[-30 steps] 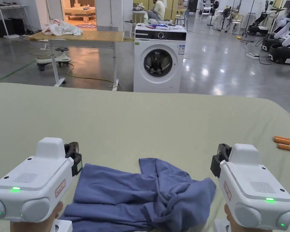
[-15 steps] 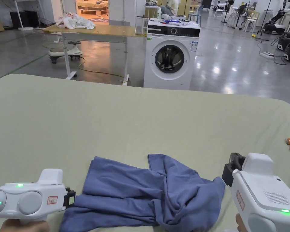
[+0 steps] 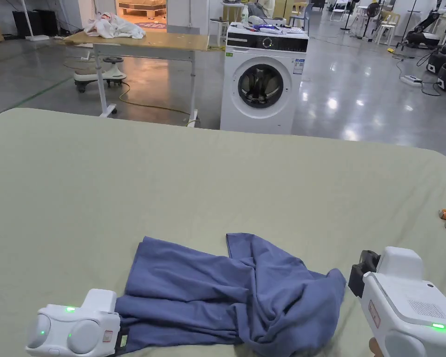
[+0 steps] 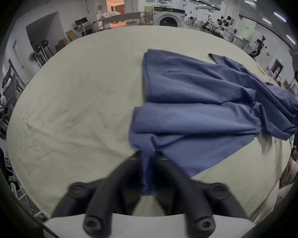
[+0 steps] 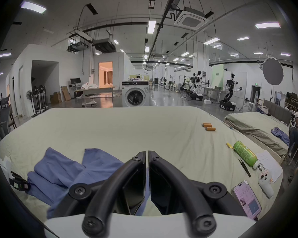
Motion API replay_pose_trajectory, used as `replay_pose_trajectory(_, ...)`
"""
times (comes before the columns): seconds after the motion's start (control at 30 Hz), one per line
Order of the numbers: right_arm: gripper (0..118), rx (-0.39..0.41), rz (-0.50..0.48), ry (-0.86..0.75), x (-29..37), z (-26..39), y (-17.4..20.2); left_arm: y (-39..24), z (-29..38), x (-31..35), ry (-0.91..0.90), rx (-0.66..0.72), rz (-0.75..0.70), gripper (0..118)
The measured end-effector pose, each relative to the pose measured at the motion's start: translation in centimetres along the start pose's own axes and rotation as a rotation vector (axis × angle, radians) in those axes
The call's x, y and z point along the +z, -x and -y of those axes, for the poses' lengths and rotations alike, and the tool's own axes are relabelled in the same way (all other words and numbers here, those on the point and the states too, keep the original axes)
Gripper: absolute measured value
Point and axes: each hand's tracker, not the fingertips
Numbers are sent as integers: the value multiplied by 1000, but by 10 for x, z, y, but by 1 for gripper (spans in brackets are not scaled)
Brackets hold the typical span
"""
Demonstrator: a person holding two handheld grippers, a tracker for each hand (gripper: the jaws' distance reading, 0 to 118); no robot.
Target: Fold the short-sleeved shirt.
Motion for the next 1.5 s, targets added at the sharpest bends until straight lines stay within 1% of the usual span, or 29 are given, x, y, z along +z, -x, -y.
replay_pose_trajectory(0.03, 2, 2, 4, 18, -6, 1, -4, -1, -1, 0, -7, 20, 58, 2)
replay_pose_trajectory(0.1, 4, 14, -10, 94, -24, 4, -13, -5, 1, 1, -7, 5, 23, 2)
replay_pose_trajectory(0.17, 19, 9, -16, 153, -46, 7, -24, -2, 3, 7, -25, -22, 20, 2)
replay_pose_trajectory(0.2, 27, 31, -16, 204, -58, 7, -28, 0, 3, 10, -33, -16, 26, 2)
replay_pose_trajectory(0.23, 36, 30, -30, 252, -71, 8, -32, 2, 4, 15, -49, -3, 34, 2)
replay_pose_trajectory(0.27, 43, 27, -43, 282, -82, 9, -35, 5, 5, 19, -63, 11, 48, 2)
replay_pose_trajectory(0.3, 49, 48, -58, 331, -94, 10, -35, 8, 5, 23, -72, 21, 54, 2)
replay_pose_trajectory(0.33, 57, 47, -82, 368, -105, 11, -35, 10, 6, 26, -82, 30, 56, 2)
replay_pose_trajectory(0.37, 63, 40, -106, 378, -115, 13, -35, 12, 6, 29, -84, 34, 55, 2)
replay_pose_trajectory(0.4, 66, 37, -132, 405, -124, 14, -33, 13, 7, 31, -88, 37, 55, 2)
replay_pose_trajectory(0.43, 66, 18, -165, 453, -135, 16, -32, 16, 7, 33, -93, 42, 56, 2)
replay_pose_trajectory(0.5, 67, -23, -186, 519, -155, 24, -31, 18, 7, 36, -98, 58, 69, 2)
replay_pose_trajectory(0.53, 67, -40, -199, 552, -163, 28, -30, 20, 7, 36, -95, 69, 81, 2)
replay_pose_trajectory(0.6, 66, -41, -216, 617, -175, 40, -29, 22, 7, 39, -95, 110, 102, 2)
replay_pose_trajectory(0.63, 61, -33, -212, 627, -176, 47, -29, 24, 7, 42, -100, 125, 117, 2)
replay_pose_trajectory(0.7, 42, -18, -208, 600, -171, 53, -30, 24, 6, 47, -106, 122, 126, 2)
replay_pose_trajectory(0.73, 30, -12, -204, 564, -165, 51, -30, 24, 6, 48, -110, 121, 125, 2)
replay_pose_trajectory(0.77, 10, -27, -221, 559, -160, 50, -32, 24, 5, 49, -118, 116, 127, 2)
replay_pose_trajectory(0.8, 5, -72, -265, 550, -156, 48, -34, 24, 4, 48, -124, 110, 128, 2)
replay_pose_trajectory(0.83, 5, -64, -231, 529, -151, 46, -35, 24, 3, 48, -129, 108, 126, 2)
replay_pose_trajectory(0.9, 5, -44, -224, 509, -142, 40, -37, 27, -1, 49, -145, 111, 127, 2)
replay_pose_trajectory(1.0, 4, -19, -218, 434, -124, 22, -41, 30, -10, 59, -205, 122, 135, 2)
replay_pose_trajectory(1.07, 4, -17, -214, 394, -110, 6, -44, 34, -19, 70, -264, 119, 131, 2)
replay_pose_trajectory(1.13, 4, -17, -190, 356, -98, -11, -48, 39, -30, 83, -305, 103, 132, 2)
replay_pose_trajectory(1.2, 4, -10, -160, 321, -87, -28, -54, 49, -43, 99, -354, 120, 161, 2)
replay_pose_trajectory(1.3, 4, -49, -157, 297, -73, -52, -65, 62, -65, 127, -434, 109, 168, 2)
replay_pose_trajectory(1.43, 4, -40, -128, 253, -56, -83, -75, 77, -96, 171, -552, 94, 140, 2)
replay_pose_trajectory(1.5, 4, -60, -123, 228, -48, -98, -81, 85, -112, 191, -587, 109, 131, 1)
